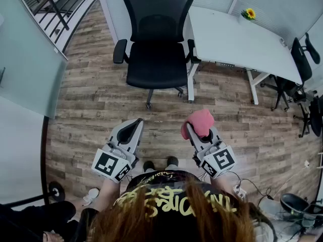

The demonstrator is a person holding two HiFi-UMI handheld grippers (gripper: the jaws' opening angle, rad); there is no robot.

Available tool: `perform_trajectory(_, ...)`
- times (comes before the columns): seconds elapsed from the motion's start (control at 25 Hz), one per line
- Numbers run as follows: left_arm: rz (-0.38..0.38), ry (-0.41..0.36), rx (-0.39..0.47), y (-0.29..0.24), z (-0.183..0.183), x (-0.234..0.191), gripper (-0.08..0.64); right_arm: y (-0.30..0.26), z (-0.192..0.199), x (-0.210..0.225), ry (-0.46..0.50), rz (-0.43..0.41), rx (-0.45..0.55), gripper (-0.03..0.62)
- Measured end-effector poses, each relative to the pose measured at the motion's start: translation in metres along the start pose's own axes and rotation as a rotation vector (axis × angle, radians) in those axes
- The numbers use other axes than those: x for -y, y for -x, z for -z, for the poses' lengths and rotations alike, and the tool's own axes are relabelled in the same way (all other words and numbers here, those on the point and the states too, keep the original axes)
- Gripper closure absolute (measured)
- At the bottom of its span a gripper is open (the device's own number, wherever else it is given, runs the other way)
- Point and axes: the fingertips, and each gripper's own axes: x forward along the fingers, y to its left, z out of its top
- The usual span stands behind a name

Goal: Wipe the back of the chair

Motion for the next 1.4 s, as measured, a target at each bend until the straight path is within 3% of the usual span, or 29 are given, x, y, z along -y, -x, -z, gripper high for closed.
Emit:
perform_trajectory(0.56,0.002,0.001,0.002,0.000,0.000,0.000,0.568,-0.002,0.003,0.002,0.022,0.022,-0.006,0.528)
perform_trajectory(0.84,-0.008,0.005,-0.001,-0.002,0.002,0.001,0.568,0.000,0.004,0.013,-0.015,0.045,-0.006,0.528)
perform_trajectory(1.4,-0.025,0.004,-0.005,-0.018,0.005,0.016,0.568,0.011,0.005,0.026,-0.024,0.012,-0.009,0.528)
